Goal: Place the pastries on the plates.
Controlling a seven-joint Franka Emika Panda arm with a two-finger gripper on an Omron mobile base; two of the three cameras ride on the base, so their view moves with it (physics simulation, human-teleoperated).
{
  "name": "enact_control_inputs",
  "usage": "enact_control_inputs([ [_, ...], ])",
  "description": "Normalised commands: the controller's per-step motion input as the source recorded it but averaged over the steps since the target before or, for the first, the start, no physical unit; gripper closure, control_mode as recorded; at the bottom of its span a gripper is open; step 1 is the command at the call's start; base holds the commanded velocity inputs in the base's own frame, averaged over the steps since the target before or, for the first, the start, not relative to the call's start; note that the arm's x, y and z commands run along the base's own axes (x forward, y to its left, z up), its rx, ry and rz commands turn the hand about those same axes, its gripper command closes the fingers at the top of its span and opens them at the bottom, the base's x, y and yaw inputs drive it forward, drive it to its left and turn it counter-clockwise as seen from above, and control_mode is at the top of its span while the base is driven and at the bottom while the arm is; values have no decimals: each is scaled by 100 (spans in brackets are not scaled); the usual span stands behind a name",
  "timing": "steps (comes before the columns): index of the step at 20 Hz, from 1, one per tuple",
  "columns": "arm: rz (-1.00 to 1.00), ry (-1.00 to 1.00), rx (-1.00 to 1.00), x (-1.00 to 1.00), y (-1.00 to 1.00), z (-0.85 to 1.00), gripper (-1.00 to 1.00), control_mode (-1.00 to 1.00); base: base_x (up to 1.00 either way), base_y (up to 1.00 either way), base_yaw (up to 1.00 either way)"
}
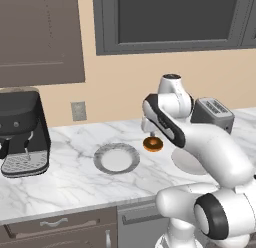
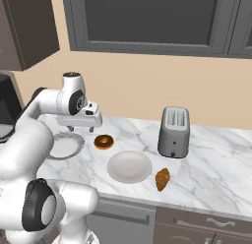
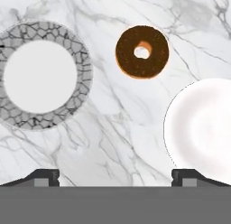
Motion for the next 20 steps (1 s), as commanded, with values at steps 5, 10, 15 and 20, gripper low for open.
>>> enact_control_inputs([
  [5,0,13,0,50,3,-30,-100,-100,0,0,0],
  [10,0,0,-4,24,5,-49,-100,-100,0,0,0],
  [15,0,0,-3,18,2,-40,-100,-100,0,0,0],
  [20,0,0,0,21,0,-20,-100,-100,0,0,0],
])
